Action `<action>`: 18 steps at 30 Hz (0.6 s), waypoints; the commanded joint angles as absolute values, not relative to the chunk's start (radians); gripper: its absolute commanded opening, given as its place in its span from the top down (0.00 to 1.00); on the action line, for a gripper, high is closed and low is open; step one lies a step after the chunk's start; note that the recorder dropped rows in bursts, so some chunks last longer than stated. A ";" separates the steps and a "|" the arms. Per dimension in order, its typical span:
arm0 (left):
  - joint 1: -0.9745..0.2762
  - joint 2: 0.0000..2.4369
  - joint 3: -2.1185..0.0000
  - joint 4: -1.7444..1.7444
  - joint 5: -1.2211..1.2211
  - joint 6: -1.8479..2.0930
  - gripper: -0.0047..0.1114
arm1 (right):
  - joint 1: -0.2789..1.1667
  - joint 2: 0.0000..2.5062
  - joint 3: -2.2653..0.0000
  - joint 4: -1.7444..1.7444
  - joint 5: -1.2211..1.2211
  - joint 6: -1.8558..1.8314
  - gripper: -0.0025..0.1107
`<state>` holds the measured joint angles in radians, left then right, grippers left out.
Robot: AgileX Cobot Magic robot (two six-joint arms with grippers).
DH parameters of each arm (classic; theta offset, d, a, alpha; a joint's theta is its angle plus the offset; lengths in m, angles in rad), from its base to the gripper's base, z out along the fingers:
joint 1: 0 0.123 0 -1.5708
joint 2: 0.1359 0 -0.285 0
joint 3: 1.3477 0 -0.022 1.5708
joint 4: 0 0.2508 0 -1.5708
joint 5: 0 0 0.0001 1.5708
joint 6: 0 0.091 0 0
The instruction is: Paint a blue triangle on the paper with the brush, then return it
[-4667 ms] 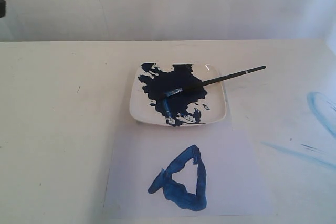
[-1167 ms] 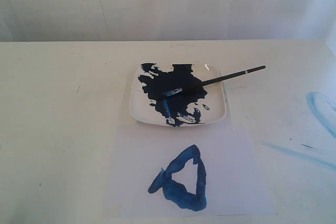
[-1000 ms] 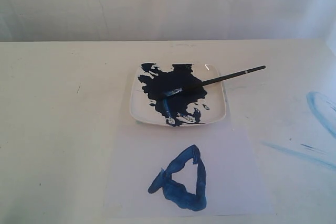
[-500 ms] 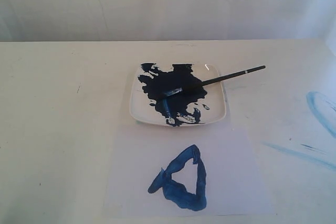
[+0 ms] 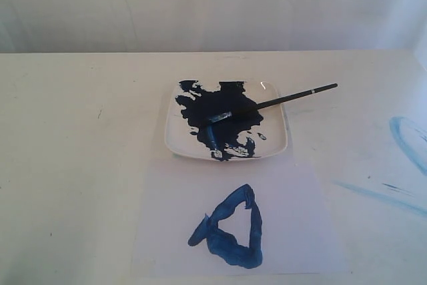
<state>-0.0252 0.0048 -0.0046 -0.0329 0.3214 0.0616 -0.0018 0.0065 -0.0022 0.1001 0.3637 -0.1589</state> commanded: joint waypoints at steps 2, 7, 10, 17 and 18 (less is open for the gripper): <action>-0.016 0.000 0.000 -0.037 0.352 0.059 0.96 | -0.011 0.000 0.000 0.100 0.351 -0.156 0.98; 0.058 0.000 0.000 -0.037 0.352 0.059 0.96 | 0.032 0.000 0.000 0.100 0.351 -0.156 0.98; 0.058 0.000 0.000 -0.037 0.352 0.059 0.96 | 0.064 0.000 0.000 0.101 0.351 -0.156 0.98; 0.058 0.000 0.000 -0.037 0.352 0.059 0.96 | 0.064 0.000 0.000 0.101 0.351 -0.156 0.98; 0.058 0.000 0.000 -0.037 0.352 0.059 0.96 | 0.064 0.000 0.000 0.101 0.351 -0.156 0.98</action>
<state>0.0555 0.0048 -0.0046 -0.0329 0.3214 0.0616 0.0617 0.0065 -0.0022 0.1001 0.3637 -0.1572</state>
